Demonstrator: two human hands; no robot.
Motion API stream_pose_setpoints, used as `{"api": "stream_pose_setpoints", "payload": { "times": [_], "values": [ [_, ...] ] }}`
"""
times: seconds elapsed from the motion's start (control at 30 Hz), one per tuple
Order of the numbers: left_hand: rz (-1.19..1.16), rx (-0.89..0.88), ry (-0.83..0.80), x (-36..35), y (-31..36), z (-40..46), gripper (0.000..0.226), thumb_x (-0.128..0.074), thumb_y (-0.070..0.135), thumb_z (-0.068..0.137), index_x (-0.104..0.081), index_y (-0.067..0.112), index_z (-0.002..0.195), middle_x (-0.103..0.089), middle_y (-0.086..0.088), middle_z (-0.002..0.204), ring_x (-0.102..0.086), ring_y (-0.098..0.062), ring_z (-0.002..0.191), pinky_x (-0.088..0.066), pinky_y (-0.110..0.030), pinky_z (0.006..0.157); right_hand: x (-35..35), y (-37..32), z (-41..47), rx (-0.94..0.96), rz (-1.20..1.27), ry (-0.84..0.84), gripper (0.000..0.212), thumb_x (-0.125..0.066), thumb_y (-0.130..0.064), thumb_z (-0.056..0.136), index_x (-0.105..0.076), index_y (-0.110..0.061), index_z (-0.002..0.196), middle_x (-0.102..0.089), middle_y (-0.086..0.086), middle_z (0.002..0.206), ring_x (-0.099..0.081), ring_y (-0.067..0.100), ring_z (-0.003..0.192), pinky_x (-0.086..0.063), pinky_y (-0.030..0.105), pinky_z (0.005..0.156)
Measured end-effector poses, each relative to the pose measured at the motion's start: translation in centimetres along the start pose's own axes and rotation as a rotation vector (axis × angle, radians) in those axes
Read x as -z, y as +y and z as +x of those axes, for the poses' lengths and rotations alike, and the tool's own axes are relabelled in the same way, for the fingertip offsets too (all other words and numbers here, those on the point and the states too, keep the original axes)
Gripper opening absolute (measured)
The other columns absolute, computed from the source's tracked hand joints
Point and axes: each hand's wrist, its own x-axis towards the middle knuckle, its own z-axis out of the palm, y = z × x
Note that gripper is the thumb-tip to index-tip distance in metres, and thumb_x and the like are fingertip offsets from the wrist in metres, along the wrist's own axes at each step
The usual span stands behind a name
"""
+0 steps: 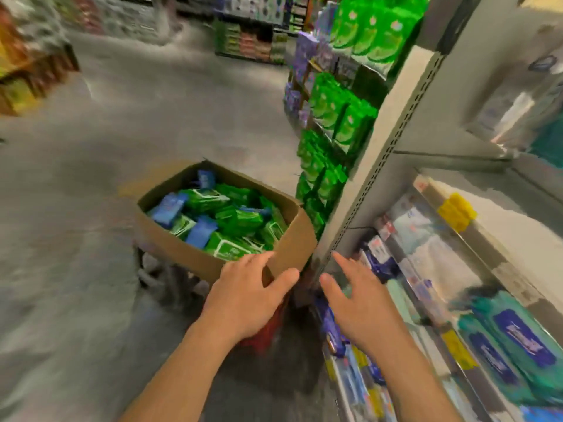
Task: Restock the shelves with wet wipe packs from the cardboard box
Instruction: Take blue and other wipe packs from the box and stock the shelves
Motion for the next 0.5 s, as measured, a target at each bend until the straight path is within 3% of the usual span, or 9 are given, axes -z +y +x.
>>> {"api": "stream_pose_setpoints", "payload": {
  "times": [0.27,0.37,0.5],
  "values": [
    [-0.079,0.18,-0.005,3.3,-7.6,3.9,0.099,-0.023,0.1,0.068,-0.042,0.045,0.148,-0.048,0.011,0.146,-0.04,-0.02,0.138,-0.04,-0.05,0.111,-4.3,-5.1,6.2,0.05,0.047,-0.14,0.058,-0.049,-0.05,0.103,-0.038,-0.032,0.157,-0.038,-0.008,0.161,-0.03,0.011,0.15,-0.029,0.031,0.12],
    [-0.105,0.218,-0.011,3.6,-8.7,6.3,0.11,-0.018,0.108,0.058,-0.043,0.047,0.146,-0.049,0.012,0.145,-0.041,-0.02,0.136,-0.042,-0.051,0.11,-5.1,-5.5,8.9,0.048,0.087,-0.146,0.056,-0.051,-0.048,0.102,-0.04,-0.034,0.155,-0.043,-0.008,0.157,-0.038,0.01,0.144,-0.033,0.03,0.116],
    [-0.113,0.248,-0.031,4.1,-8.8,10.9,0.098,-0.027,0.098,0.067,-0.043,0.044,0.148,-0.046,0.012,0.148,-0.04,-0.019,0.14,-0.04,-0.05,0.112,-6.3,-5.3,14.3,0.064,0.103,-0.173,0.056,-0.051,-0.048,0.102,-0.04,-0.033,0.156,-0.047,-0.011,0.154,-0.042,0.009,0.141,-0.035,0.03,0.115]
  ]
}}
